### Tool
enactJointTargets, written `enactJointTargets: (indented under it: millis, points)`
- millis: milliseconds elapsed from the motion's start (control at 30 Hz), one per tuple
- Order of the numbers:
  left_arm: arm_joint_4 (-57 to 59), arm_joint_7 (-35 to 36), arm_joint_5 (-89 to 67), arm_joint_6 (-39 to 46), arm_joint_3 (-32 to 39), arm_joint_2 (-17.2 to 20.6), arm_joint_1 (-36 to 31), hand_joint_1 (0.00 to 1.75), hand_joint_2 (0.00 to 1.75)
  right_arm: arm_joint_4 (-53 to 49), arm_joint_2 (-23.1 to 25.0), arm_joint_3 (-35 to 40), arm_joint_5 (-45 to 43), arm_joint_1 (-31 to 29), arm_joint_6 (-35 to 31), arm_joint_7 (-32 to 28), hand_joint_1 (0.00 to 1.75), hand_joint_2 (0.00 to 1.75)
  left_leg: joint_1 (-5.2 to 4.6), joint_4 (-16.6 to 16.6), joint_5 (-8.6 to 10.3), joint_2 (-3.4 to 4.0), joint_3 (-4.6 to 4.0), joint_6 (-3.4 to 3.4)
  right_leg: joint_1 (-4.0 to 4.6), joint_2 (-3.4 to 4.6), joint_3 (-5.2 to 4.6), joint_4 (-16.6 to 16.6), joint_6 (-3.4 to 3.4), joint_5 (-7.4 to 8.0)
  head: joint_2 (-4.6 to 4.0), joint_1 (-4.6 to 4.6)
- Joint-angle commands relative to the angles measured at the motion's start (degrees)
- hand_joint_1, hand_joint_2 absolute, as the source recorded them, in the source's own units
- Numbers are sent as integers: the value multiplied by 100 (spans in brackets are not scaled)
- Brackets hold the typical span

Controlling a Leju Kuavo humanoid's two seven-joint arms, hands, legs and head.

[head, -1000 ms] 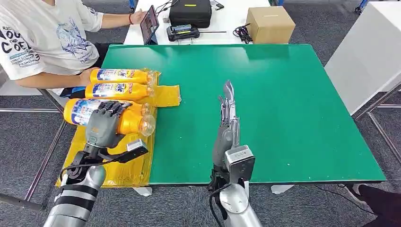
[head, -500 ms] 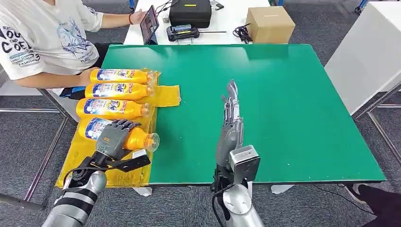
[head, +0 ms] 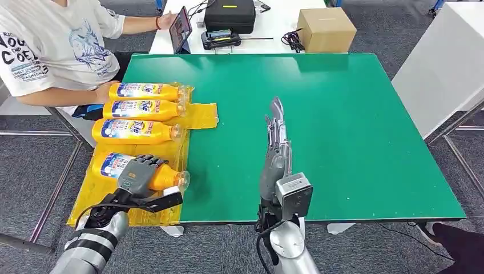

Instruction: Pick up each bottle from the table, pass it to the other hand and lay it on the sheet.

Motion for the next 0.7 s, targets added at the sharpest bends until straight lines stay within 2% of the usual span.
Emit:
enactJointTargets:
  millis: [33, 267, 300, 400, 433, 467, 500, 533, 567, 600, 700]
  points:
    - [974, 160, -82, -474, -256, 133, -535, 175, 175, 225, -123, -46, 32, -104, 73, 61, 0, 0, 8, -2, -4, -3, 16, -7, 8, -5, 20, -6, -9, -4, 0, 0]
    - [1118, -87, 369, -844, -181, 69, -519, 175, 175, 333, -89, -68, 60, -98, 110, 88, 0, 0, 6, -6, -2, 1, 27, -6, 6, 1, 31, -7, -9, 0, 0, 0]
    - [1131, -118, 446, -933, -161, 59, -517, 161, 175, 342, -85, -66, 58, -100, 114, 87, 0, 0, 12, -6, -4, 4, 35, -10, 13, 3, 40, -10, -13, 0, 0, 0]
    - [1137, -123, 455, -947, -161, 64, -514, 161, 175, 350, -83, -65, 58, -100, 112, 87, 0, 0, 8, -8, -3, 7, 38, -7, 9, 6, 41, -11, -12, 1, 0, 0]
    - [1168, -174, 592, -1073, -117, 56, -514, 70, 175, 370, -78, -65, 59, -109, 106, 87, 0, 0, 4, -9, -2, 7, 38, -5, 5, 6, 40, -8, -10, 0, 0, 0]
    - [1168, -174, 592, -1073, -117, 56, -514, 70, 175, 370, -78, -65, 59, -109, 106, 87, 0, 0, 11, -9, -7, 14, 49, -9, 12, 11, 51, -12, -15, -1, 0, -2]
    - [1186, -189, 626, -1109, -115, 59, -512, 51, 175, 382, -76, -67, 59, -112, 104, 87, 0, 0, 6, -9, -4, 10, 48, -6, 7, 9, 50, -9, -10, -1, 0, -2]
    - [1208, -216, 716, -1205, -102, 63, -511, 7, 175, 396, -79, -63, 56, -117, 118, 91, 0, 0, 3, -8, -2, 6, 45, -4, 4, 5, 46, -6, -8, 0, 0, 0]
    - [1241, -286, 912, -1401, -62, 76, -499, 0, 175, 434, -74, -63, 55, -128, 118, 93, 0, 0, 10, -10, -6, 12, 57, -8, 11, 10, 60, -13, -13, 0, 0, -2]
    - [1259, -342, 1061, -1524, -24, 84, -481, 0, 0, 460, -71, -63, 53, -133, 118, 94, 0, 0, 6, -11, -3, 11, 52, -6, 6, 10, 53, -11, -11, 1, 0, 0]
    - [1291, -558, 1618, -2025, 100, 131, -401, 0, 0, 585, -66, -48, 44, -190, 117, 97, 0, 0, 4, -11, -3, 14, 53, -5, 4, 14, 53, -9, -9, 2, 0, 0]
